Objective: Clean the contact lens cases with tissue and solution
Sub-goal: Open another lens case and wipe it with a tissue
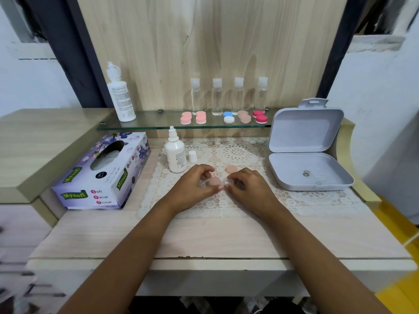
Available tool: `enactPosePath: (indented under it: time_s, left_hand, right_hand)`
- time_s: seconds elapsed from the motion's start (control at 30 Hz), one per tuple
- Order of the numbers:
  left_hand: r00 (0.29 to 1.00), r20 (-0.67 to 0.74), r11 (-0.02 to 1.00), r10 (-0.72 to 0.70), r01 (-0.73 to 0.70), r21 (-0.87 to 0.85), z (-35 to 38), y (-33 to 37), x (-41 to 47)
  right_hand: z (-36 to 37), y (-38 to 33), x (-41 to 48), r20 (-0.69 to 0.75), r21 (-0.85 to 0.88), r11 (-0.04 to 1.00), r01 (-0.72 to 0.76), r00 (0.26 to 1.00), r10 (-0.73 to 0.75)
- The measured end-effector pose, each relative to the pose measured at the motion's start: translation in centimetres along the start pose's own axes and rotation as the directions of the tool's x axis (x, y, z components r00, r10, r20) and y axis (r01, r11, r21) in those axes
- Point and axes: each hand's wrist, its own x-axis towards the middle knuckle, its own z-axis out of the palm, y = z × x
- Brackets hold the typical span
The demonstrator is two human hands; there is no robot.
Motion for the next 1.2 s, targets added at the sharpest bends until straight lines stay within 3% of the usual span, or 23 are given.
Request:
enactPosePath:
  time_s: [0.1, 0.3, 0.53, 0.63, 0.77, 0.9, 1.03, 1.2]
  left_hand:
    - [0.999, -0.031, 0.994, 0.027, -0.024, 0.104, 0.08, -0.09, 0.25]
    - [0.985, 0.081, 0.964, 0.155, -0.168, 0.208, -0.34, -0.28, 0.22]
    - [0.998, -0.026, 0.994, 0.05, -0.047, 0.101, 0.02, -0.23, 0.04]
    - [0.995, -0.033, 0.987, 0.089, -0.084, 0.136, 0.02, -0.22, 0.21]
    - [0.984, 0.057, 0.972, 0.168, -0.175, 0.156, -0.31, -0.26, 0.11]
    - [0.989, 0.072, 0.972, 0.126, -0.137, 0.192, 0.05, -0.56, 0.01]
    - [0.997, -0.01, 0.983, 0.082, -0.079, 0.165, 0.25, -0.54, 0.15]
    - [0.991, 0.01, 0.977, 0.136, -0.136, 0.162, 0.09, -0.5, 0.25]
  right_hand:
    - [-0.03, 0.0, 0.05, 0.002, 0.001, 1.0, 0.006, 1.0, -0.006]
    - [-0.02, -0.01, -0.07, 0.004, 0.004, 1.0, 0.013, 1.0, -0.013]
    - [0.05, 0.14, 0.02, 0.001, -0.008, 1.0, 0.013, 1.0, -0.013]
    - [0.09, 0.19, -0.06, 0.006, -0.007, 1.0, 0.009, 1.0, -0.009]
    - [0.08, 0.19, -0.14, 0.007, -0.008, 1.0, 0.02, 1.0, -0.02]
    - [0.12, 0.26, -0.06, 0.01, -0.012, 1.0, 0.028, 1.0, -0.028]
    - [0.13, 0.33, -0.03, 0.005, -0.016, 0.999, 0.031, 0.999, -0.031]
    - [0.14, 0.29, -0.06, 0.007, -0.013, 0.999, 0.035, 0.999, -0.035]
